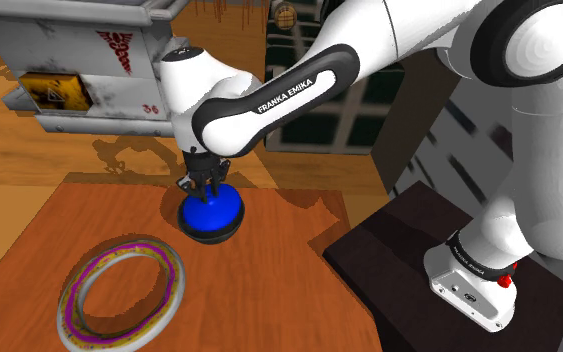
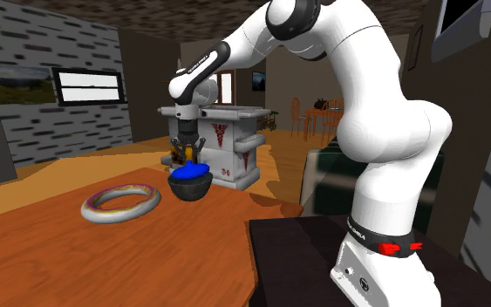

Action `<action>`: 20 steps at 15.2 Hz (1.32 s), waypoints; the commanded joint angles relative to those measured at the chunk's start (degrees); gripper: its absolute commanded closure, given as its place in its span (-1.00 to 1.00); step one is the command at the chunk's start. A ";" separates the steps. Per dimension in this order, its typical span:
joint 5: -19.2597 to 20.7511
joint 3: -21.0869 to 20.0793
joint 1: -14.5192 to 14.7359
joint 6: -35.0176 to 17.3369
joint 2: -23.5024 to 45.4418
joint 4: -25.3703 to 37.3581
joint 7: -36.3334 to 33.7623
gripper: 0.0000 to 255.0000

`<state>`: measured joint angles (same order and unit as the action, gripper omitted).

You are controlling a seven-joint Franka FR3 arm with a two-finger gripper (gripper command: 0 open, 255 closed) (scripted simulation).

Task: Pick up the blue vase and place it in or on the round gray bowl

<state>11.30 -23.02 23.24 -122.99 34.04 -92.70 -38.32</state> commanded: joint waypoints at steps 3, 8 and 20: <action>0.00 0.00 0.00 -0.02 -0.01 0.00 0.00 -1.00; 0.00 0.00 0.00 -0.02 -0.02 -0.01 0.00 -1.00; -1.40 -0.86 -0.62 5.65 -3.19 2.67 0.86 -1.00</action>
